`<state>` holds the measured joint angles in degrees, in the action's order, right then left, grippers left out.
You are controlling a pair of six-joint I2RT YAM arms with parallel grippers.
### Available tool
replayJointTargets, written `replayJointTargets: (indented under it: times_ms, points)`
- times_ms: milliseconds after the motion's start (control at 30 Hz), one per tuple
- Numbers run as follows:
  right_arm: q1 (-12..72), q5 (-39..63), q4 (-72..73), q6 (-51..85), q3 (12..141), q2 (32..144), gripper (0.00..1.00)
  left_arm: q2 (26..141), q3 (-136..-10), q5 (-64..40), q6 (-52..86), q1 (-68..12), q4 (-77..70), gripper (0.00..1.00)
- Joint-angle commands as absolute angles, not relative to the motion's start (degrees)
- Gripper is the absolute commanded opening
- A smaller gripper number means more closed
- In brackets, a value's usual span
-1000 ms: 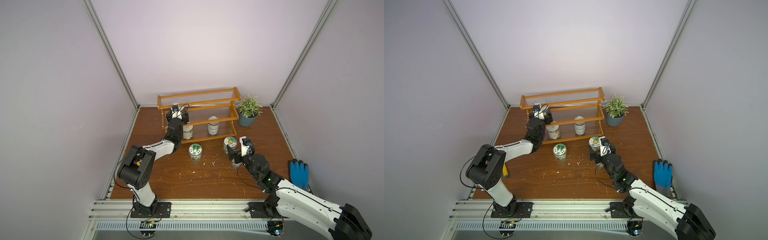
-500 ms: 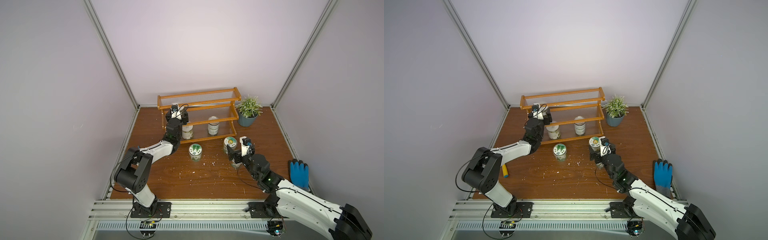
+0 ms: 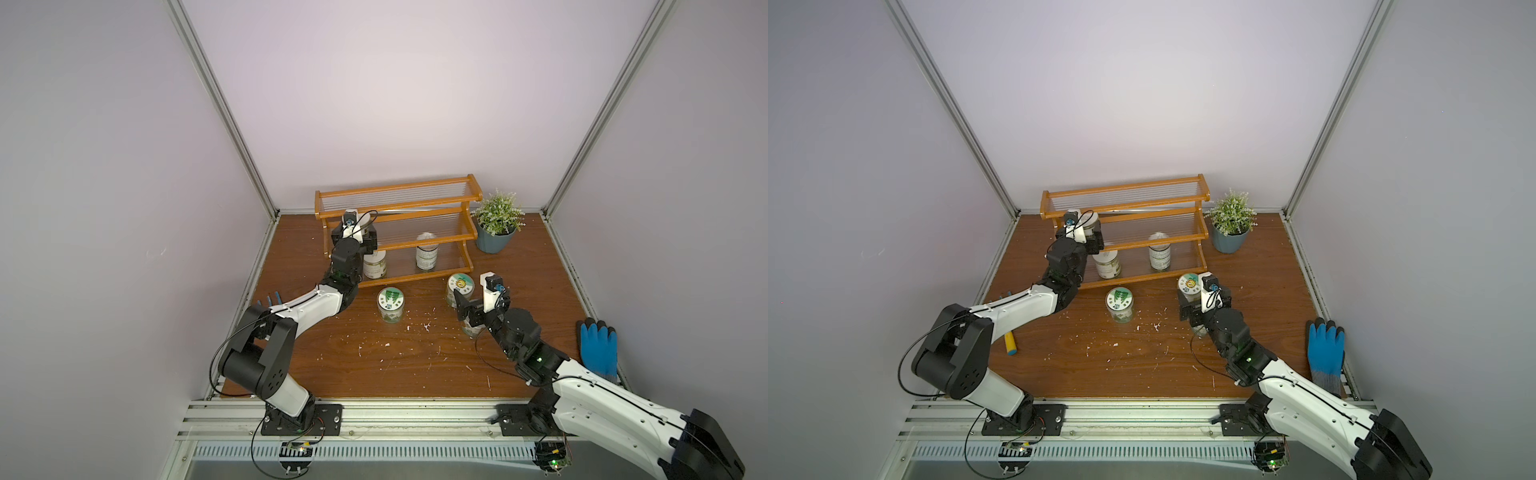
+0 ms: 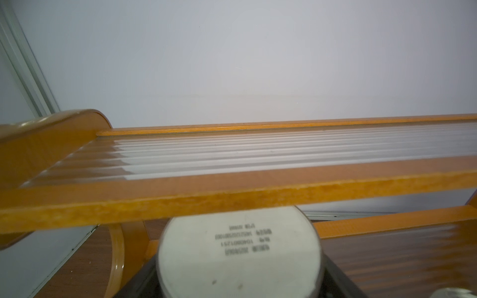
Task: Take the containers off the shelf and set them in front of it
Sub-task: 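Pick up a container from the shelf, then place the container at the center of the board.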
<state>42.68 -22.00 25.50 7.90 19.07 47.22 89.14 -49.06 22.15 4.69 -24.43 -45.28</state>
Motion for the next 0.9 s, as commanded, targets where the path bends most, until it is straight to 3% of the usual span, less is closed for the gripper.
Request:
replayJointTargets:
  times_ms: [0, 600, 867]
  points:
    - [43.0, -21.09, 27.61, 7.41, 20.95, 46.16, 0.99, 86.0, -48.5, 22.27, 4.8, -25.85, -45.8, 0.57]
    - [43.07, -20.26, 27.25, 7.98, 20.8, 45.17, 0.99, 73.05, -38.22, 18.4, 5.44, -30.38, -41.95, 0.56]
    - [43.07, -20.2, 26.13, 8.16, 20.83, 44.21, 0.99, 66.61, -35.73, 17.95, 3.13, -37.08, -37.35, 0.56]
